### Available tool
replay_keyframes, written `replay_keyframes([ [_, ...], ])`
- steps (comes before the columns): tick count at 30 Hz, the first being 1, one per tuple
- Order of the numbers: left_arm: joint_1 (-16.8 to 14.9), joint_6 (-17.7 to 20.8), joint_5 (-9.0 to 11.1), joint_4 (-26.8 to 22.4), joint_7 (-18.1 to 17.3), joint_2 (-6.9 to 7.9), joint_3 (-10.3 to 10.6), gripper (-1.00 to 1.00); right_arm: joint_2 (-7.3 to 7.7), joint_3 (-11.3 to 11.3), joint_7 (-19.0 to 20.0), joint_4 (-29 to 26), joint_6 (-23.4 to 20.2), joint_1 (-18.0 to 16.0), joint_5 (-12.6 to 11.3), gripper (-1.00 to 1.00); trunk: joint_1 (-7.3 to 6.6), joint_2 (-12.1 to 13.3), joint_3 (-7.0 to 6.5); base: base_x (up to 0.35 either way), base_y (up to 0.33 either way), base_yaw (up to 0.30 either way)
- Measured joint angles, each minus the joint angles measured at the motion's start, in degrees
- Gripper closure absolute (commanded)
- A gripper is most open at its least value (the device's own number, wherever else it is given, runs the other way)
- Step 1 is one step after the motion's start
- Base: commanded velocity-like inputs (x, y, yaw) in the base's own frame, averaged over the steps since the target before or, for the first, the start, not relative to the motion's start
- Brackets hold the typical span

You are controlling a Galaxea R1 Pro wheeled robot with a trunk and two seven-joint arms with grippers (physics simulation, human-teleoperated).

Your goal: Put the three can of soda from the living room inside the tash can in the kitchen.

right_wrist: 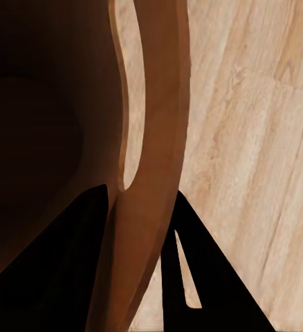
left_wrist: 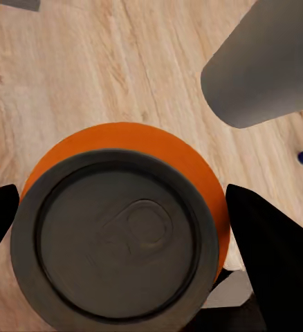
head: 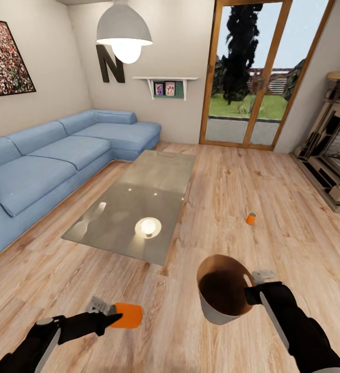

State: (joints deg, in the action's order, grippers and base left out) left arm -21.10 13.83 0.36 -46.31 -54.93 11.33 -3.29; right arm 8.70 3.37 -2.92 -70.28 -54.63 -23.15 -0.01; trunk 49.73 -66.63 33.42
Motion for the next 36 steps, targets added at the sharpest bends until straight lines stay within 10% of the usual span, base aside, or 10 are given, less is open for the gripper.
replay_keyframes([
  [8,-0.01,3.79,0.09,-3.41,-7.72,-0.03,0.02,1.0,-0.16,1.19,-0.02,2.67,0.98,-0.02,0.65,1.0,0.0,0.0,0.0,0.0,0.0,0.0],
  [36,0.0,11.55,0.32,-12.62,-12.34,-0.21,0.33,1.0,-3.37,2.23,-0.27,12.54,5.96,-0.98,0.95,1.0,0.0,0.0,-0.01,0.0,0.0,0.0],
])
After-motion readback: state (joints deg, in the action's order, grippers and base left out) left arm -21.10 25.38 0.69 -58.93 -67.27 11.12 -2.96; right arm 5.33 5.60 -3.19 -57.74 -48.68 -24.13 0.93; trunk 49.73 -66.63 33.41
